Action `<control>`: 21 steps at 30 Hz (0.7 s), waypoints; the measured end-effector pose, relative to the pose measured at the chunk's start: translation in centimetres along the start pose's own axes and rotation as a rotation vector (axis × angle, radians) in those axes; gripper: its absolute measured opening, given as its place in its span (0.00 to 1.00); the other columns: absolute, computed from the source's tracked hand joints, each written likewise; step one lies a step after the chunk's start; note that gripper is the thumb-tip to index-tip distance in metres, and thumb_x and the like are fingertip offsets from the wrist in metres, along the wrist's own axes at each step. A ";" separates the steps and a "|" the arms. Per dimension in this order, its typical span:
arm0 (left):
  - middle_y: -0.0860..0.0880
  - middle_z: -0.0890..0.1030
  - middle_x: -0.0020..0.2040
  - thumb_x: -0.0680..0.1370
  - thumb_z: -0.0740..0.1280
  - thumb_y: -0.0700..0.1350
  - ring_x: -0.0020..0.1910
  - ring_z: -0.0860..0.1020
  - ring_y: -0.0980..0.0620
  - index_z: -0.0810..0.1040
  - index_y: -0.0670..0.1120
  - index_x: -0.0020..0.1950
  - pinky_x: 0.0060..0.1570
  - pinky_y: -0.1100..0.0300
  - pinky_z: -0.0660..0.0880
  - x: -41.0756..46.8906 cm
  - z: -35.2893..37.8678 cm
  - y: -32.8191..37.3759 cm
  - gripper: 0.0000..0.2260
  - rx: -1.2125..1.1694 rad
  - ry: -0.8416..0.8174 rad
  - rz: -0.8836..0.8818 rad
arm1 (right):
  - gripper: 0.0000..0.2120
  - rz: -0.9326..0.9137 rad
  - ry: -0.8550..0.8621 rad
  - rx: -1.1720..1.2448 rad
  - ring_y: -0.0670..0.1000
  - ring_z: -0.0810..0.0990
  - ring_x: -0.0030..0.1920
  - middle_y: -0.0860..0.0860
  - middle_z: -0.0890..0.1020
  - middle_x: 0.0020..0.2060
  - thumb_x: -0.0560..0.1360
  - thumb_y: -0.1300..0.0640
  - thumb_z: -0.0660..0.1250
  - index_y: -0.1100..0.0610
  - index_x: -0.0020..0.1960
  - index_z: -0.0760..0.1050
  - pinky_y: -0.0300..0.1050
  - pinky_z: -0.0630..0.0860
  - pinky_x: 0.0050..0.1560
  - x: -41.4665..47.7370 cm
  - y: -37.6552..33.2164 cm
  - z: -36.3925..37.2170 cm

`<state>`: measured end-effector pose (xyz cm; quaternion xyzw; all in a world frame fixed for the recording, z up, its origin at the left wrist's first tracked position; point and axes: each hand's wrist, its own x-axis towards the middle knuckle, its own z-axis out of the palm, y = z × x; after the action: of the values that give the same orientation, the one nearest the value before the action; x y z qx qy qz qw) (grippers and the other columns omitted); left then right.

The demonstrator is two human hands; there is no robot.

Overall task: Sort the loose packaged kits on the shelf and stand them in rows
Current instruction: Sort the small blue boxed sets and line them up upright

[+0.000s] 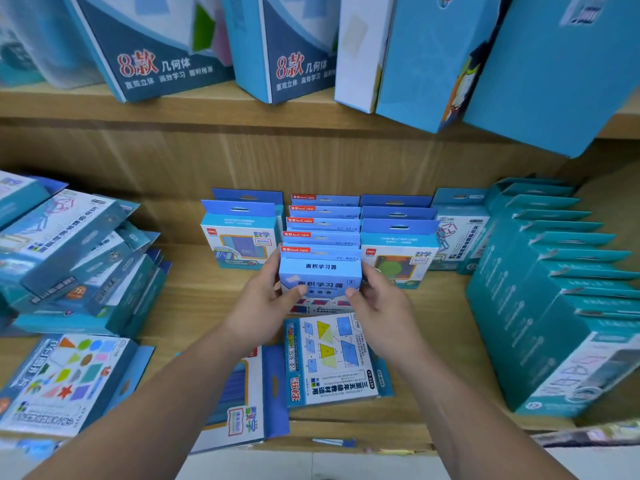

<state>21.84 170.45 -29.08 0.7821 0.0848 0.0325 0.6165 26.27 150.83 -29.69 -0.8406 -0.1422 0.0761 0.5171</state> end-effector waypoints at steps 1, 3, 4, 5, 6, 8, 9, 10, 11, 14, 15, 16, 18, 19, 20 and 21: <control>0.60 0.81 0.60 0.80 0.67 0.39 0.62 0.77 0.63 0.67 0.55 0.73 0.50 0.66 0.79 0.0 -0.1 0.0 0.24 0.010 0.000 0.000 | 0.20 -0.001 0.008 -0.020 0.40 0.82 0.55 0.40 0.83 0.57 0.82 0.57 0.62 0.43 0.73 0.69 0.47 0.82 0.55 0.1 -0.1 0.0; 0.61 0.81 0.60 0.80 0.67 0.39 0.61 0.77 0.64 0.66 0.54 0.74 0.51 0.66 0.79 0.1 -0.3 -0.1 0.24 0.032 -0.007 0.006 | 0.20 -0.005 0.027 -0.063 0.37 0.82 0.53 0.40 0.84 0.56 0.83 0.57 0.62 0.43 0.73 0.70 0.39 0.80 0.51 0.1 -0.2 -0.1; 0.61 0.81 0.61 0.80 0.67 0.39 0.62 0.77 0.63 0.66 0.54 0.74 0.52 0.64 0.79 0.2 -0.3 -0.1 0.25 0.046 -0.010 0.010 | 0.20 -0.006 0.035 -0.081 0.36 0.81 0.52 0.40 0.84 0.55 0.83 0.56 0.62 0.44 0.73 0.70 0.34 0.78 0.49 0.2 -0.3 -0.1; 0.61 0.80 0.61 0.80 0.67 0.40 0.62 0.77 0.63 0.65 0.54 0.75 0.54 0.62 0.80 0.3 -0.3 -0.2 0.25 0.068 -0.011 0.014 | 0.20 -0.008 0.043 -0.089 0.35 0.81 0.52 0.40 0.84 0.55 0.83 0.56 0.62 0.44 0.73 0.70 0.31 0.77 0.47 0.2 -0.3 -0.2; 0.61 0.80 0.61 0.80 0.67 0.40 0.62 0.77 0.62 0.65 0.55 0.75 0.55 0.59 0.80 0.4 -0.4 -0.3 0.25 0.089 -0.009 0.018 | 0.20 -0.011 0.050 -0.096 0.35 0.81 0.52 0.39 0.84 0.55 0.82 0.56 0.62 0.44 0.73 0.70 0.31 0.77 0.46 0.2 -0.3 -0.2; 0.62 0.80 0.61 0.81 0.67 0.41 0.62 0.77 0.62 0.64 0.56 0.75 0.57 0.56 0.80 0.5 -0.3 -0.5 0.25 0.126 0.000 0.031 | 0.21 -0.013 0.066 -0.132 0.38 0.81 0.52 0.40 0.84 0.55 0.82 0.56 0.63 0.43 0.74 0.70 0.36 0.79 0.48 0.1 -0.4 -0.3; 0.62 0.80 0.60 0.81 0.67 0.42 0.62 0.77 0.63 0.64 0.56 0.75 0.57 0.55 0.80 0.5 -0.3 -0.5 0.25 0.141 0.001 0.035 | 0.21 -0.014 0.070 -0.149 0.39 0.82 0.53 0.40 0.84 0.55 0.82 0.56 0.63 0.43 0.74 0.70 0.40 0.81 0.49 0.1 -0.4 -0.4; 0.63 0.80 0.60 0.81 0.67 0.42 0.62 0.77 0.63 0.64 0.57 0.75 0.57 0.55 0.80 0.5 -0.3 -0.6 0.25 0.145 0.000 0.035 | 0.21 -0.017 0.068 -0.160 0.39 0.82 0.53 0.40 0.84 0.55 0.82 0.55 0.63 0.43 0.73 0.70 0.43 0.81 0.51 0.1 -0.4 -0.5; 0.62 0.79 0.61 0.81 0.67 0.43 0.62 0.77 0.62 0.63 0.57 0.75 0.57 0.54 0.80 0.5 -0.3 -0.6 0.26 0.145 -0.002 0.031 | 0.20 -0.021 0.064 -0.170 0.40 0.82 0.54 0.40 0.84 0.56 0.82 0.55 0.64 0.43 0.72 0.71 0.46 0.82 0.52 0.2 -0.4 -0.6; 0.61 0.78 0.64 0.80 0.67 0.45 0.63 0.77 0.59 0.61 0.58 0.76 0.58 0.51 0.80 0.4 -0.7 -0.7 0.27 0.180 -0.019 0.029 | 0.20 -0.011 0.046 -0.185 0.38 0.82 0.53 0.40 0.83 0.57 0.80 0.52 0.66 0.44 0.71 0.72 0.48 0.82 0.53 -0.1 -0.2 -0.9; 0.61 0.78 0.64 0.80 0.68 0.46 0.62 0.77 0.58 0.61 0.59 0.76 0.58 0.51 0.80 0.2 -0.9 -0.7 0.27 0.189 -0.030 0.026 | 0.21 0.000 0.045 -0.183 0.38 0.81 0.54 0.40 0.82 0.58 0.79 0.50 0.68 0.45 0.71 0.72 0.47 0.82 0.54 -0.4 0.0 -1.1; 0.61 0.77 0.65 0.80 0.68 0.46 0.62 0.78 0.59 0.61 0.60 0.76 0.57 0.51 0.80 0.0 -1.0 -0.8 0.28 0.179 -0.044 0.018 | 0.23 0.023 0.044 -0.188 0.39 0.80 0.55 0.42 0.82 0.60 0.78 0.48 0.70 0.47 0.71 0.72 0.47 0.81 0.56 -0.7 0.3 -1.2; 0.61 0.76 0.67 0.79 0.69 0.47 0.65 0.76 0.60 0.61 0.62 0.75 0.58 0.54 0.78 -0.8 -1.3 -0.9 0.28 0.158 -0.061 -0.016 | 0.29 0.106 0.018 -0.209 0.43 0.76 0.60 0.46 0.78 0.65 0.74 0.44 0.73 0.51 0.72 0.72 0.46 0.76 0.60 -1.4 1.0 -1.4; 0.61 0.75 0.68 0.79 0.70 0.48 0.68 0.73 0.60 0.61 0.62 0.74 0.60 0.55 0.77 -1.2 -1.5 -0.9 0.28 0.185 -0.053 -0.022 | 0.33 0.149 -0.015 -0.233 0.45 0.74 0.64 0.47 0.76 0.68 0.72 0.42 0.74 0.52 0.73 0.71 0.46 0.73 0.62 -1.7 1.4 -1.5; 0.62 0.74 0.69 0.78 0.70 0.50 0.70 0.70 0.59 0.63 0.61 0.74 0.62 0.54 0.75 -1.8 -1.6 -0.9 0.27 0.235 -0.040 -0.018 | 0.38 0.176 -0.058 -0.277 0.47 0.70 0.68 0.48 0.73 0.71 0.70 0.39 0.75 0.53 0.74 0.69 0.47 0.70 0.66 -2.1 1.8 -1.5; 0.63 0.73 0.68 0.78 0.71 0.50 0.70 0.70 0.58 0.65 0.60 0.73 0.63 0.54 0.74 -2.6 -1.7 -0.7 0.26 0.302 -0.022 -0.008 | 0.42 0.178 -0.108 -0.340 0.48 0.67 0.71 0.47 0.71 0.73 0.68 0.37 0.75 0.51 0.76 0.67 0.48 0.67 0.70 -2.5 1.9 -1.5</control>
<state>18.98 171.77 -29.25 0.8658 0.0853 0.0083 0.4929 24.65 147.94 -30.78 -0.9198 -0.1054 0.1414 0.3505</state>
